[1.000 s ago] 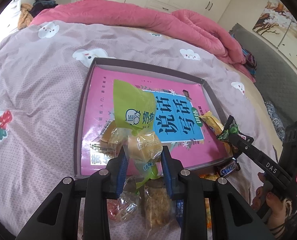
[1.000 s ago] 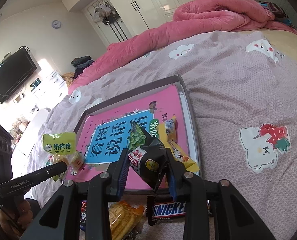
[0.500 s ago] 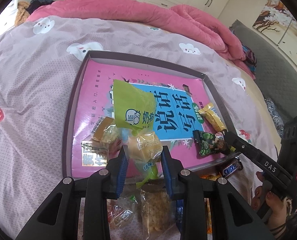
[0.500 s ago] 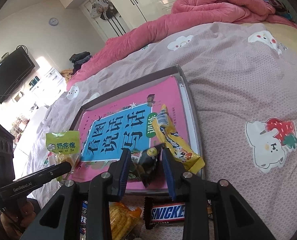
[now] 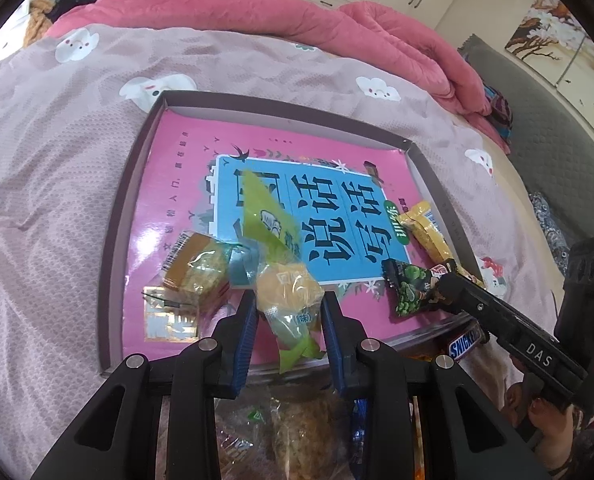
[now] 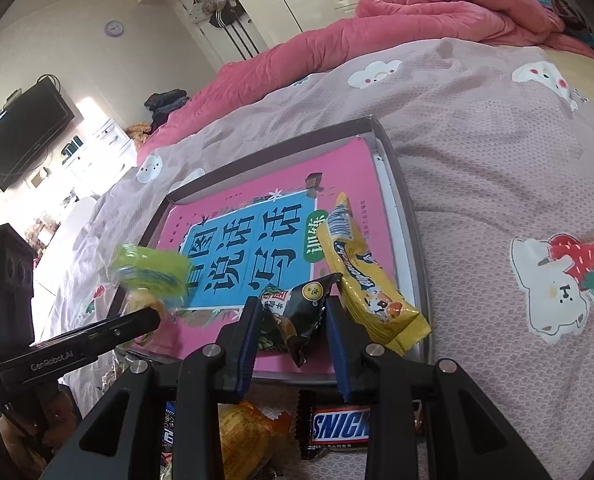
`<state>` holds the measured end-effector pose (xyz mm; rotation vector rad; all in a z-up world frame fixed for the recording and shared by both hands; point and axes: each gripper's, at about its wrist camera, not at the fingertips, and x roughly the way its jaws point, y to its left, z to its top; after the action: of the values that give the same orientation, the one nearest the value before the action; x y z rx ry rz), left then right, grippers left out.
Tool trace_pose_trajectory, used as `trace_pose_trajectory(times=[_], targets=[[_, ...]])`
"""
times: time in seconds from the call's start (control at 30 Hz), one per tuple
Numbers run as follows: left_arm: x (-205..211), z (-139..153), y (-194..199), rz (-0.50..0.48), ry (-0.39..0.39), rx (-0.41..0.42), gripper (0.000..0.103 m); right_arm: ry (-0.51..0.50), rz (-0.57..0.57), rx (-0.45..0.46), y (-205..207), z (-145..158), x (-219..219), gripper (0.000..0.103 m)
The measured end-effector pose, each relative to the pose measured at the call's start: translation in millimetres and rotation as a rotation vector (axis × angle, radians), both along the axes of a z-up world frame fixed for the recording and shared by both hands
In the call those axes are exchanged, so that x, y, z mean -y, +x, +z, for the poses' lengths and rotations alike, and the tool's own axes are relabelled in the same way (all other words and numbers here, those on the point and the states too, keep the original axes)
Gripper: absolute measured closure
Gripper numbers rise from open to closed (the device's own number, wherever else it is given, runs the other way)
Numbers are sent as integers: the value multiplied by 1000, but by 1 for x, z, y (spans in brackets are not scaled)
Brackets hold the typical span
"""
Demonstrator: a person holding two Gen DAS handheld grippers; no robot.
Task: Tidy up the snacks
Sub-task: 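Lower the green pack and clear cake bag onto the book and open both grippers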
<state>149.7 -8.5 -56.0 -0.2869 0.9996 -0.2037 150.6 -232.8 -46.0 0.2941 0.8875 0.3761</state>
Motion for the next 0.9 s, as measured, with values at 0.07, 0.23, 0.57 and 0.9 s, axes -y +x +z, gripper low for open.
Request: trace_pose_trajectory(times=[0.07,0.23,0.57,0.9], targets=[[1,-1,1,0,-3,-1,71,-7,6,2,0,0,-2,70],[2,-5,6,3,-7,-10,71,-21,22,7,0,0,-6,70],[3,-12,14,3,-17,-26,71,-26,34,11,0,-1,-10,70],[-1,-9,11,12,-15,-23,71,-26,3,10,-1,0,-2,70]])
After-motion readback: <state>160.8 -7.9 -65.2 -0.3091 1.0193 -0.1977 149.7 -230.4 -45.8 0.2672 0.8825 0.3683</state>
